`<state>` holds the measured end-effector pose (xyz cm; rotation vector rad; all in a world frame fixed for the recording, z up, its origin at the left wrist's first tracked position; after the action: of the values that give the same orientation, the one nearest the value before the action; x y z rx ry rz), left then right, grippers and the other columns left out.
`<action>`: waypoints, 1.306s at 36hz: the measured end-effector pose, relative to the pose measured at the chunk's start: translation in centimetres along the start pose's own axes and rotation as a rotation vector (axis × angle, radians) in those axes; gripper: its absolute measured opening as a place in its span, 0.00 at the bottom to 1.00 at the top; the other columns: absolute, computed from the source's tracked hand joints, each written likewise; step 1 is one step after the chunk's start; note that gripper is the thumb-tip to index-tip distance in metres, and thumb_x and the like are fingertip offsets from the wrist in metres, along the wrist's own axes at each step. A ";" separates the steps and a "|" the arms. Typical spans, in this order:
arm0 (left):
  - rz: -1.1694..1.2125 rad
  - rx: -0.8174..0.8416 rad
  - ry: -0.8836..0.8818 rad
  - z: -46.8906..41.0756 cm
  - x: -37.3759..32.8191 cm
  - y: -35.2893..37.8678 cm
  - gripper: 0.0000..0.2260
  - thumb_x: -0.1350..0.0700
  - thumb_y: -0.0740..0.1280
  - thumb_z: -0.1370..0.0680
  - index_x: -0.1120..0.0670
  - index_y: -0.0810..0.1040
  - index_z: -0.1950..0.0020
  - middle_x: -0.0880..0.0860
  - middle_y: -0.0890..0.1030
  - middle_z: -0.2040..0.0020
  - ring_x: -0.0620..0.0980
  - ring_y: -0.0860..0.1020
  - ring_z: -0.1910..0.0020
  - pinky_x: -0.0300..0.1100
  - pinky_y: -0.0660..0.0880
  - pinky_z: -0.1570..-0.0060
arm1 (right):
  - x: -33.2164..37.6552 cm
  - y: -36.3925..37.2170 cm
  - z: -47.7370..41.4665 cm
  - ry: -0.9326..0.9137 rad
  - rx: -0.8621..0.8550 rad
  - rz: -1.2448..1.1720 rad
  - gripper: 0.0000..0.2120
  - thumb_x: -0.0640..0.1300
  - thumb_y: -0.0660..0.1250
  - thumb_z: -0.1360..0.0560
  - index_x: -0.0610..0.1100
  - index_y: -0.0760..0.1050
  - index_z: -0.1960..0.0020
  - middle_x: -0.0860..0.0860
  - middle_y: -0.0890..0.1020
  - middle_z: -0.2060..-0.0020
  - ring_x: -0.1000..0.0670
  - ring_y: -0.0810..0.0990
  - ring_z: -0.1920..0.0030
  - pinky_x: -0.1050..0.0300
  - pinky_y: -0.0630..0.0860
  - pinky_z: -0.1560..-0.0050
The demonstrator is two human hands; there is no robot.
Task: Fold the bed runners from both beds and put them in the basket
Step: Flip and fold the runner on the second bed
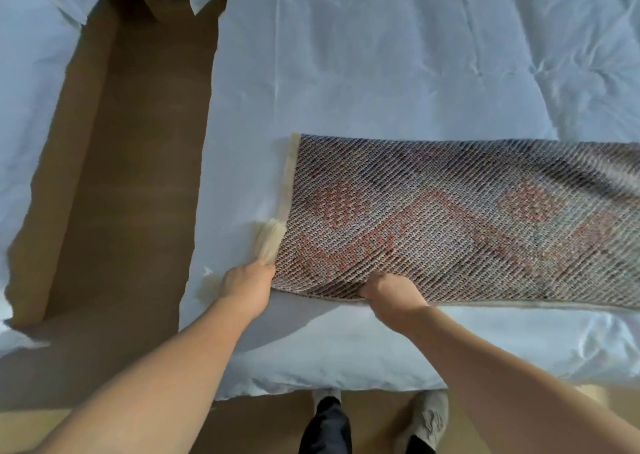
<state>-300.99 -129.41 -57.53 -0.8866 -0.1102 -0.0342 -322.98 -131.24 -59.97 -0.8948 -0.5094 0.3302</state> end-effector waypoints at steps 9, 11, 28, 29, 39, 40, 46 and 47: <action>0.011 -0.122 0.171 -1.0 -5.8 -0.2 0.15 0.49 0.65 0.28 0.50 0.72 0.43 0.50 0.70 0.40 0.53 0.68 0.38 0.47 0.64 0.39 | -3.8 0.5 4.0 0.076 -0.189 -0.063 0.09 0.42 0.61 0.25 0.42 0.77 0.49 0.47 0.76 0.51 0.43 0.75 0.49 0.50 0.74 0.50; 0.050 -0.134 0.256 -1.1 -8.8 -0.8 0.14 0.52 0.60 0.28 0.51 0.72 0.43 0.50 0.70 0.40 0.53 0.67 0.38 0.47 0.63 0.38 | -6.0 0.0 5.4 0.110 -0.256 -0.074 0.10 0.43 0.62 0.25 0.42 0.78 0.47 0.46 0.77 0.51 0.42 0.76 0.49 0.48 0.76 0.49; 0.141 -0.444 0.274 -12.2 -35.4 -5.8 0.33 0.39 0.47 0.21 0.54 0.46 0.22 0.59 0.45 0.22 0.57 0.42 0.23 0.58 0.38 0.27 | -31.0 -2.2 5.2 0.412 -0.361 0.049 0.35 0.67 0.39 0.23 0.50 0.43 0.22 0.48 0.44 0.22 0.46 0.41 0.23 0.43 0.40 0.25; 0.153 -0.449 0.261 -11.8 -36.6 -5.4 0.33 0.39 0.46 0.22 0.55 0.47 0.22 0.59 0.46 0.22 0.57 0.43 0.23 0.58 0.39 0.27 | -31.9 -1.7 6.2 0.413 -0.369 0.047 0.35 0.67 0.38 0.23 0.50 0.43 0.22 0.48 0.44 0.22 0.46 0.41 0.23 0.44 0.40 0.25; 0.165 -0.392 0.241 -7.7 -46.2 -1.8 0.35 0.41 0.48 0.24 0.63 0.56 0.24 0.63 0.56 0.24 0.62 0.53 0.24 0.59 0.45 0.28 | -47.4 0.7 19.0 0.648 -0.347 0.037 0.40 0.68 0.34 0.27 0.47 0.45 0.22 0.47 0.47 0.22 0.46 0.45 0.23 0.46 0.40 0.25; 0.169 -0.392 0.232 -7.4 -46.5 -1.9 0.35 0.41 0.48 0.24 0.63 0.56 0.24 0.63 0.56 0.24 0.61 0.53 0.24 0.58 0.44 0.27 | -48.6 0.8 20.2 0.673 -0.340 0.039 0.41 0.69 0.33 0.27 0.46 0.45 0.22 0.47 0.48 0.22 0.45 0.45 0.23 0.45 0.40 0.25; 0.195 -0.441 0.237 -8.5 -46.6 -6.0 0.37 0.38 0.43 0.25 0.61 0.48 0.23 0.60 0.47 0.22 0.56 0.46 0.23 0.51 0.38 0.26 | -51.3 -0.7 21.4 0.686 -0.299 0.070 0.43 0.69 0.32 0.28 0.43 0.44 0.22 0.43 0.44 0.23 0.42 0.42 0.23 0.45 0.39 0.25; 0.188 -0.454 0.228 -9.6 -46.6 -7.4 0.36 0.39 0.43 0.24 0.60 0.45 0.23 0.59 0.44 0.22 0.55 0.43 0.23 0.51 0.37 0.26 | -51.1 -1.5 20.6 0.667 -0.303 0.072 0.41 0.69 0.34 0.26 0.43 0.43 0.22 0.42 0.43 0.23 0.42 0.41 0.23 0.45 0.38 0.25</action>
<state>-347.04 -142.20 -62.97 -1.3363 0.2021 0.0160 -376.74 -142.96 -62.46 -1.2478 0.0956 0.0043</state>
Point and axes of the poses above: each hand's wrist, its own z-axis away from the middle knuckle, its own y-axis out of the palm, x = y × z, the point moved 8 cm from there along -z, towards the middle knuckle
